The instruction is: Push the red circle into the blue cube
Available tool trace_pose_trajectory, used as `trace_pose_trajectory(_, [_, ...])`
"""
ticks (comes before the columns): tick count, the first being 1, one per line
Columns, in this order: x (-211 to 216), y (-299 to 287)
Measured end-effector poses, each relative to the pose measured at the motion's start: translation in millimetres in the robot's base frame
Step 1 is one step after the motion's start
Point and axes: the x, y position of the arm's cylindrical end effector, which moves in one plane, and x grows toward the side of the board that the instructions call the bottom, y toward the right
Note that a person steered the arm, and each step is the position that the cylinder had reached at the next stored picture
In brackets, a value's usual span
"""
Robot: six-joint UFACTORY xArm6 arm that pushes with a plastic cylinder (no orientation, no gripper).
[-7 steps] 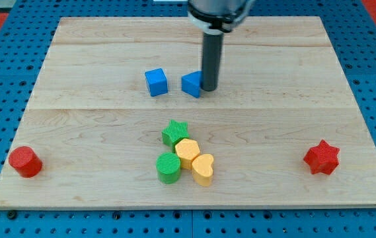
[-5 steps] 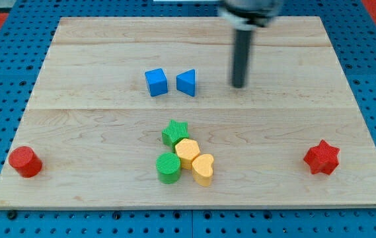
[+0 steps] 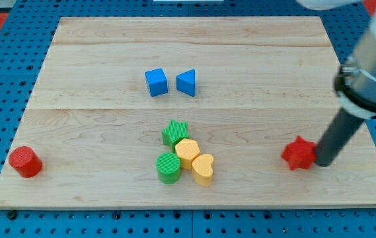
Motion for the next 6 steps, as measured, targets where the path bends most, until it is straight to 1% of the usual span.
trace_pose_trajectory(1, [7.0, -1.4])
trace_pose_trajectory(2, [-51.3, -64.8])
trace_pose_trajectory(3, [-38.3, -81.3])
trace_pose_trajectory(4, [-6.8, -68.4])
trace_pose_trajectory(5, [-24.4, -107.3])
trace_pose_trajectory(6, [-83.1, -145.2])
